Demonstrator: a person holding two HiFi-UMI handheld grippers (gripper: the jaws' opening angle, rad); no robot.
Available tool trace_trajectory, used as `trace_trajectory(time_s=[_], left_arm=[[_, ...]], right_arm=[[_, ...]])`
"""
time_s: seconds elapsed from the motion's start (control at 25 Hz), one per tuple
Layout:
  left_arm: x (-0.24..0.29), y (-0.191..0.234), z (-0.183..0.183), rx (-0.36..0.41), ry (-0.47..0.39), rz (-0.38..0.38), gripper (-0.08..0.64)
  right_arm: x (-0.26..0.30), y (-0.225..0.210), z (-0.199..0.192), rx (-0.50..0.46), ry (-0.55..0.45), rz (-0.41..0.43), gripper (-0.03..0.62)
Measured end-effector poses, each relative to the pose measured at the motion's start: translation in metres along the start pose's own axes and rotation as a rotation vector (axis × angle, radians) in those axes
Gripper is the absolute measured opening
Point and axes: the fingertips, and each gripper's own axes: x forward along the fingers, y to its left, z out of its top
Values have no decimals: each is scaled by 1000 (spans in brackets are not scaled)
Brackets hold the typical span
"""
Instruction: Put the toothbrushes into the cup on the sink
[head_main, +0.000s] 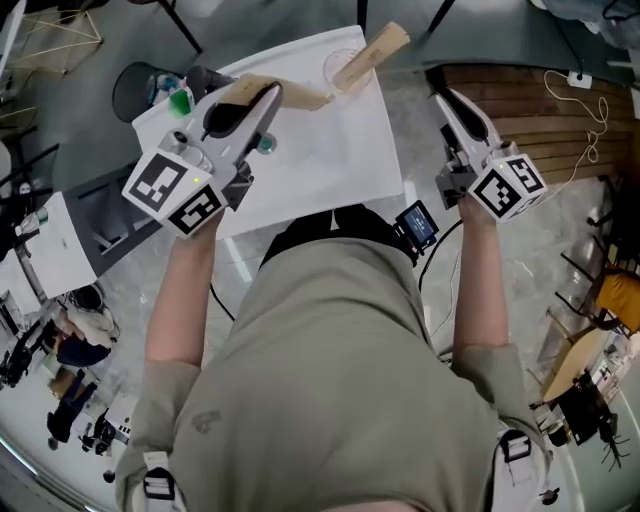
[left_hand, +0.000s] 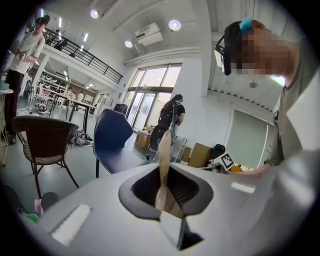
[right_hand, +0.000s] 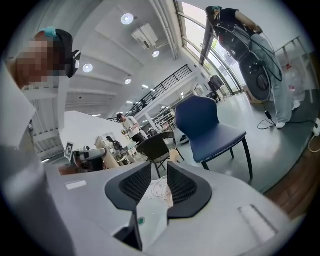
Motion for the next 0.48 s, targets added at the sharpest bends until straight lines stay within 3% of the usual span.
trace_trajectory(time_s=[0.48], left_arm=[[50, 0, -20, 19, 39, -29, 34]], right_arm=[[-48, -9, -1, 25, -21, 4, 104]])
